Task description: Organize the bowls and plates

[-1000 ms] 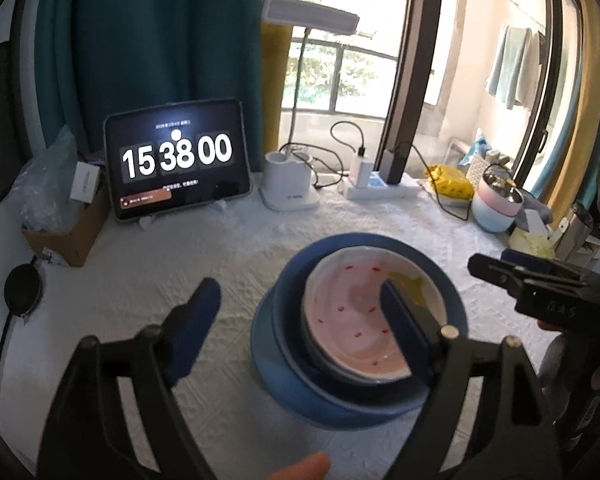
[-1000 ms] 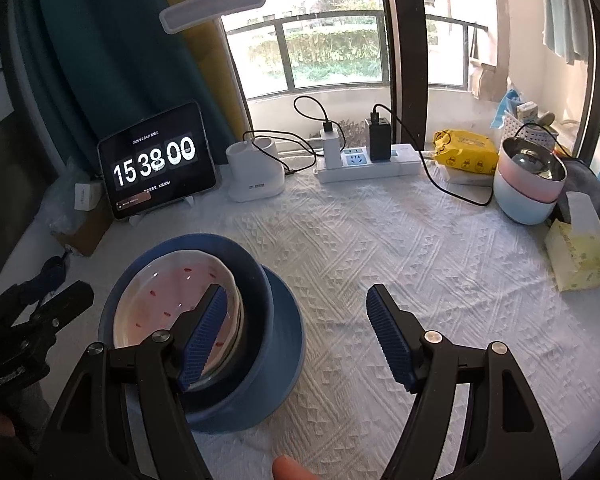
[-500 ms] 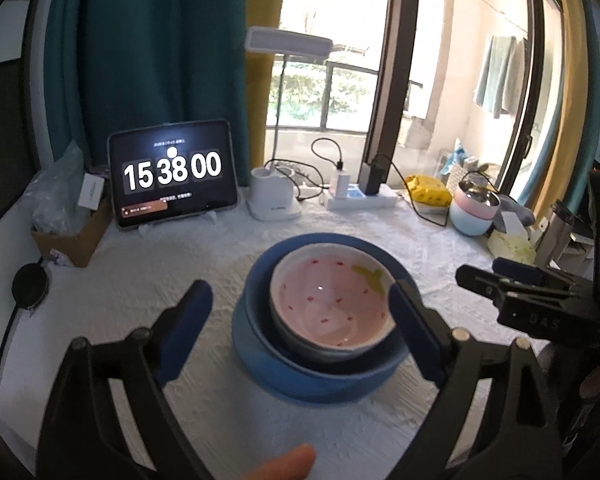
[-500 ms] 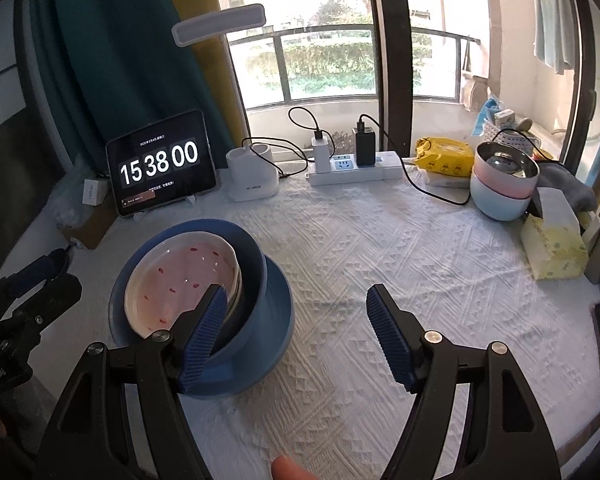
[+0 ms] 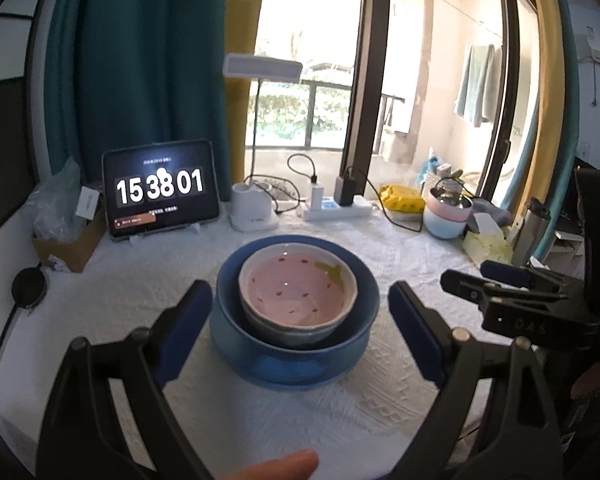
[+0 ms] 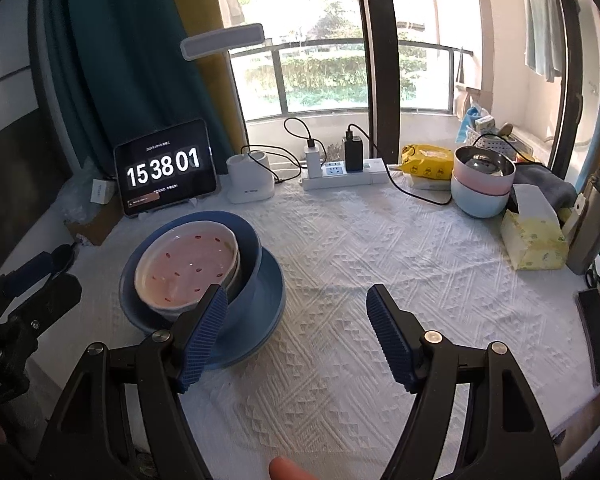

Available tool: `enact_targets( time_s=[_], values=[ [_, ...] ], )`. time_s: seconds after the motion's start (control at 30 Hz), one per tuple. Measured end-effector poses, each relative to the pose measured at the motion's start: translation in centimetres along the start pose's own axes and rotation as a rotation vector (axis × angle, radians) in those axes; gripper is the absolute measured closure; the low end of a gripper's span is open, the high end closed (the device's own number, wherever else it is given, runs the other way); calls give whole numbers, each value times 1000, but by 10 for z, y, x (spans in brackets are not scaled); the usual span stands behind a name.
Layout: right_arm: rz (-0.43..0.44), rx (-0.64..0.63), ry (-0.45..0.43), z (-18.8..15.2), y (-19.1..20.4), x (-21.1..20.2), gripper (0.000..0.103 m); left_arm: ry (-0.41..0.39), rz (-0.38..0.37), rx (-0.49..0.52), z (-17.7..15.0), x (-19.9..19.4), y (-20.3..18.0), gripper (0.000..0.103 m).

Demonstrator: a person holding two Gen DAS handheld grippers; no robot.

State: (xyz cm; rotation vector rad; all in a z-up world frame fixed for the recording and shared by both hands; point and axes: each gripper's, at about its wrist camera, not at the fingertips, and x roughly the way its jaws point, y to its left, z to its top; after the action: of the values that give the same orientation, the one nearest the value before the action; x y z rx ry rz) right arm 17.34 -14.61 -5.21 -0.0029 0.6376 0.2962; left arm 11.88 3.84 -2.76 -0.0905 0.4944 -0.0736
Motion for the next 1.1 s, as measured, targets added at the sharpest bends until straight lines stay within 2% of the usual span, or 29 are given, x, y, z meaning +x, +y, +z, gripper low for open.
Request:
enact_targets(
  time_s=[0.1, 0.23, 0.4, 0.5, 0.7, 0.83, 1.1],
  values=[
    [-1, -5, -18, -5, -1, -10, 28, -28, 9, 14, -4, -9, -6, 12],
    [-22, 4, -47, -10, -5, -23, 28, -55, -40, -9, -8, -21, -12, 12],
    [-47, 6, -83, -18, -10, -39, 28, -122, -41, 2, -13, -40, -20, 12],
    [-52, 8, -97, -23, -13, -49, 28, -134, -58, 3, -13, -47, -23, 12],
    [-79, -6, -144, -32, -14, -70, 28, -173, -37, 0, -15, -61, -25, 12],
    [-94, -16, -180, -34, -13, -85, 28, -226, -4, 10, -18, -73, -25, 12],
    [-106, -40, -242, -35, -6, -111, 28, -314, 1, 40, -19, -98, -32, 12]
  ],
)
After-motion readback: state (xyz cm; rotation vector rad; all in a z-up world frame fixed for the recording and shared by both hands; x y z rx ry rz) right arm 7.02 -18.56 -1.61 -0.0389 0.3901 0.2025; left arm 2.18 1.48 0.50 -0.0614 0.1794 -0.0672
